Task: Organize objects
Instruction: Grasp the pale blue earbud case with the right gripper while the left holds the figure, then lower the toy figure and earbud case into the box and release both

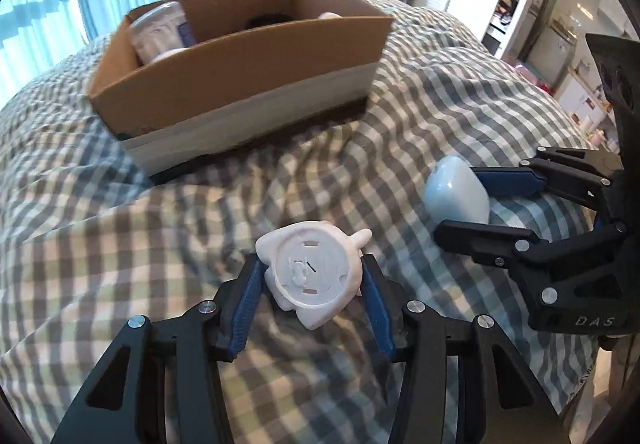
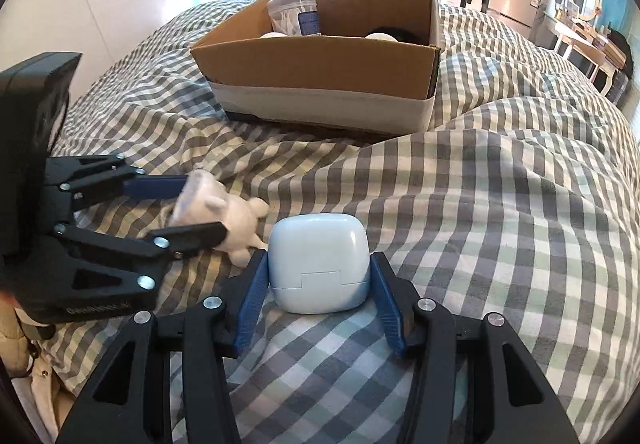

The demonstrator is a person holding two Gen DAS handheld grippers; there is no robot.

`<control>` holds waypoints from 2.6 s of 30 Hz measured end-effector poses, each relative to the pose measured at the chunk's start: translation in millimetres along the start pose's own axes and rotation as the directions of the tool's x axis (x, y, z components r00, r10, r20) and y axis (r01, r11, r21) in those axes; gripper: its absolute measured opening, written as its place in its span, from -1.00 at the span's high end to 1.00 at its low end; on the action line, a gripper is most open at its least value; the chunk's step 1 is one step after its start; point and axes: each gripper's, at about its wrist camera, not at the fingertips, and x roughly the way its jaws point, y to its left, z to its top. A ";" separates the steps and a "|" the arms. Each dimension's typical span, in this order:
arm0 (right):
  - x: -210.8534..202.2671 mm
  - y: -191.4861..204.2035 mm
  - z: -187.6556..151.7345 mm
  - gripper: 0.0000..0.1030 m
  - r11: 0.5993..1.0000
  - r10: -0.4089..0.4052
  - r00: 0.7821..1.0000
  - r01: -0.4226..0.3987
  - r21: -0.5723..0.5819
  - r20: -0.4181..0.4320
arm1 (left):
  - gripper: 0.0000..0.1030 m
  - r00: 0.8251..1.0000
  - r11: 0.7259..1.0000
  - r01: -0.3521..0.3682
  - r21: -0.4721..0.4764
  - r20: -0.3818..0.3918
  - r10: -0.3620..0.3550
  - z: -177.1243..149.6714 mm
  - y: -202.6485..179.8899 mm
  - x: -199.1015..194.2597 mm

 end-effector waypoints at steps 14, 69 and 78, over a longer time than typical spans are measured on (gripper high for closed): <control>-20.0 2.5 -0.9 0.02 0.999 -0.035 0.998 0.034 0.014 0.053 | 0.06 0.994 0.999 -0.045 0.006 0.097 0.044 -5.3 -2.1 -42.4; 11.3 -11.8 193.6 0.02 0.985 -0.093 0.976 0.119 -0.122 0.199 | 0.06 0.956 0.987 -0.153 -0.046 0.246 0.159 163.7 83.2 -20.6; 47.5 -35.4 208.1 0.02 0.987 -0.093 0.981 0.113 -0.112 0.170 | 0.06 0.969 0.993 -0.118 0.006 0.218 0.114 173.0 84.1 16.6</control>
